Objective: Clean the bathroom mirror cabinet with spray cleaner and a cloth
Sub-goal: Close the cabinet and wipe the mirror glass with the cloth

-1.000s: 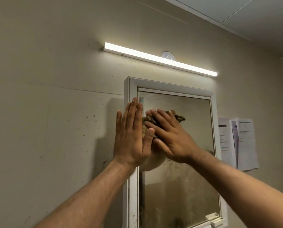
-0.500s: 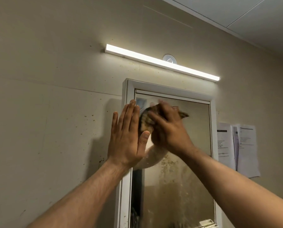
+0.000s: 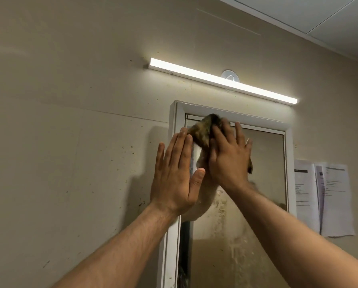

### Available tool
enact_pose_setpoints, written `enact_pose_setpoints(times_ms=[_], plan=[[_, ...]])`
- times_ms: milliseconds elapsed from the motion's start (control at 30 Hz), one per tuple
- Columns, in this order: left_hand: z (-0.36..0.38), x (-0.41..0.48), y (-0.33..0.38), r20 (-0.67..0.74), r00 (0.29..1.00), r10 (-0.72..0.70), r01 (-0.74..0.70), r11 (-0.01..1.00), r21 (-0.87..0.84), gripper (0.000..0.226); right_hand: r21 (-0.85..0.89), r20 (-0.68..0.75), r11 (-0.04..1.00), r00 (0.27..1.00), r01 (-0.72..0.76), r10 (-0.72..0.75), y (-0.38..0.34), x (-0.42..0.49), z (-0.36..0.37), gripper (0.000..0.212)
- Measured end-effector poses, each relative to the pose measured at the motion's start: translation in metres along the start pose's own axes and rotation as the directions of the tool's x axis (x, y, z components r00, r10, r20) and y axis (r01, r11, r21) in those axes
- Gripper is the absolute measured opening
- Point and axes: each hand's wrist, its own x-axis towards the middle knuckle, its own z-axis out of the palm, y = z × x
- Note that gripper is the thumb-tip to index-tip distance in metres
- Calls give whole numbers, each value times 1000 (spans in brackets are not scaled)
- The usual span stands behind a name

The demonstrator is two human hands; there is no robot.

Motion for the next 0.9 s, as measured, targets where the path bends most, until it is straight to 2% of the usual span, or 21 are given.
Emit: enact_pose_setpoints(times_ms=[33, 67, 133, 233, 333, 367, 433, 500, 533, 567, 633, 700, 767, 800, 833, 867, 900], plan=[[1, 0, 0, -7, 1000, -4, 4, 1000, 2, 75, 60, 8, 993, 995, -99, 99, -14, 4, 4, 61], [1, 0, 0, -16, 1000, -13, 13, 1000, -1, 74, 86, 19, 992, 995, -96, 95, -28, 4, 9, 62], [3, -1, 0, -43, 999, -17, 17, 1000, 2, 73, 107, 53, 989, 993, 101, -107, -49, -2, 17, 69], [3, -2, 0, -73, 997, 2, -2, 1000, 1, 72, 120, 120, 931, 926, 345, -359, -29, -12, 12, 68], [0, -1, -2, -81, 997, 1, -2, 1000, -18, 72, -117, 159, 816, 822, 566, -548, 23, -23, 1, 59], [0, -1, -2, -75, 997, 9, -10, 1000, -11, 73, -192, 170, 813, 834, 550, -525, 34, -23, -3, 59], [-1, -1, -1, -52, 998, 31, -31, 999, 8, 73, -268, 115, 908, 946, 323, -303, 36, -12, -3, 63], [-1, -1, 0, -39, 999, 35, -34, 999, 25, 74, -215, 19, 976, 999, 42, -39, 12, 5, 4, 67], [-1, -1, 0, -36, 999, 33, -32, 999, 23, 74, -163, 1, 987, 1000, -18, 19, -4, 10, 10, 68], [-1, -1, 0, -38, 999, 33, -32, 999, 17, 75, -132, -5, 991, 1000, 0, -1, -18, 12, 15, 68], [0, -1, -1, -55, 997, 46, -45, 999, 17, 73, -133, 21, 959, 968, 250, -250, -34, 6, 25, 68], [1, 0, 0, -73, 995, 64, -62, 998, 30, 72, -123, 77, 847, 856, 518, -512, -28, -3, 27, 72], [0, 0, -1, -60, 994, 95, -93, 995, 43, 72, -100, 133, 787, 792, 609, -597, -6, -8, 21, 70], [0, 0, -1, -46, 992, 114, -112, 992, 54, 72, -126, 149, 795, 804, 593, -576, 6, -12, 19, 67], [-1, 0, -1, -26, 991, 131, -129, 989, 67, 72, -160, 142, 838, 852, 521, -503, 17, -16, 17, 66], [-2, 0, -2, -4, 989, 147, -146, 986, 81, 72, -172, 110, 911, 926, 376, -362, 26, -18, 14, 65], [-2, 1, -2, 20, 987, 159, -160, 982, 98, 73, -146, 61, 975, 985, 167, -159, 31, -17, 12, 66]])
